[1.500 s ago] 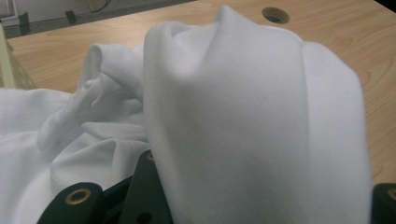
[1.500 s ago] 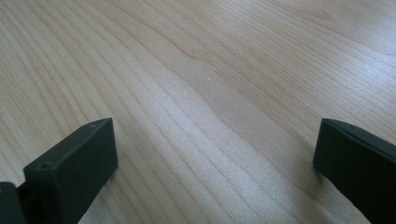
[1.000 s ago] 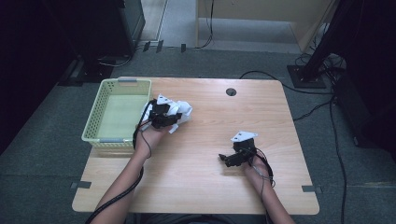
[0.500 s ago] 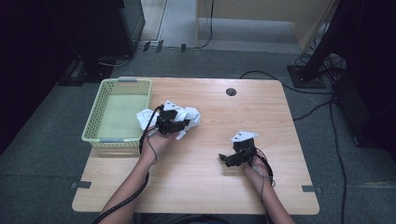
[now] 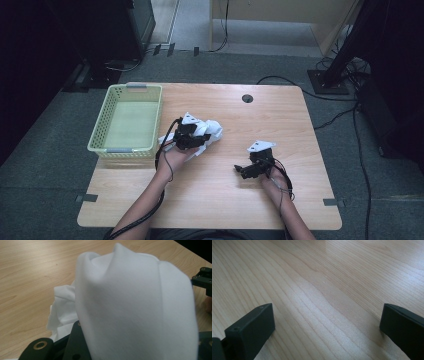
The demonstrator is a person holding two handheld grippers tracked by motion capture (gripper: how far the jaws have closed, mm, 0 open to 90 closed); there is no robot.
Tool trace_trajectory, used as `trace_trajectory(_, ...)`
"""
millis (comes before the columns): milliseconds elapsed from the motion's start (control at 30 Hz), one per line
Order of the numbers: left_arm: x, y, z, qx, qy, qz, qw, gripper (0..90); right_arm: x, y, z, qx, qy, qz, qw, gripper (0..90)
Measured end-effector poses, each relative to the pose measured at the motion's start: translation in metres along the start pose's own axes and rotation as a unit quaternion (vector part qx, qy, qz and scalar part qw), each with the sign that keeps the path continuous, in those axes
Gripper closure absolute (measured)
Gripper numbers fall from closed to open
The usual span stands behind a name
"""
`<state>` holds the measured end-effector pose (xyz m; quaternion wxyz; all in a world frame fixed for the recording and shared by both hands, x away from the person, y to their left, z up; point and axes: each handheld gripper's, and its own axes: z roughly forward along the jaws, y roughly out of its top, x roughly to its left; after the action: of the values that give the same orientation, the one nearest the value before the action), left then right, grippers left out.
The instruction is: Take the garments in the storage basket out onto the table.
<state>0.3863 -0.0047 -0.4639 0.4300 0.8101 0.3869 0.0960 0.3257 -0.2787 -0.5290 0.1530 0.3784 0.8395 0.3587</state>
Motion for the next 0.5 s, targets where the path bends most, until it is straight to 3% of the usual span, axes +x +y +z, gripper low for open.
trace_trajectory(133,0.0,-0.005,0.003,0.002,-0.003,-0.012,0.9999,68.1,0.0,0.0,0.0,0.0,0.0,0.0,1.0,0.0)
trace_trajectory(500,-0.005,-0.016,0.003,0.0,0.0,-0.014,0.9999,66.7,0.0,0.0,0.0,0.0,0.0,0.001,1.0,0.0)
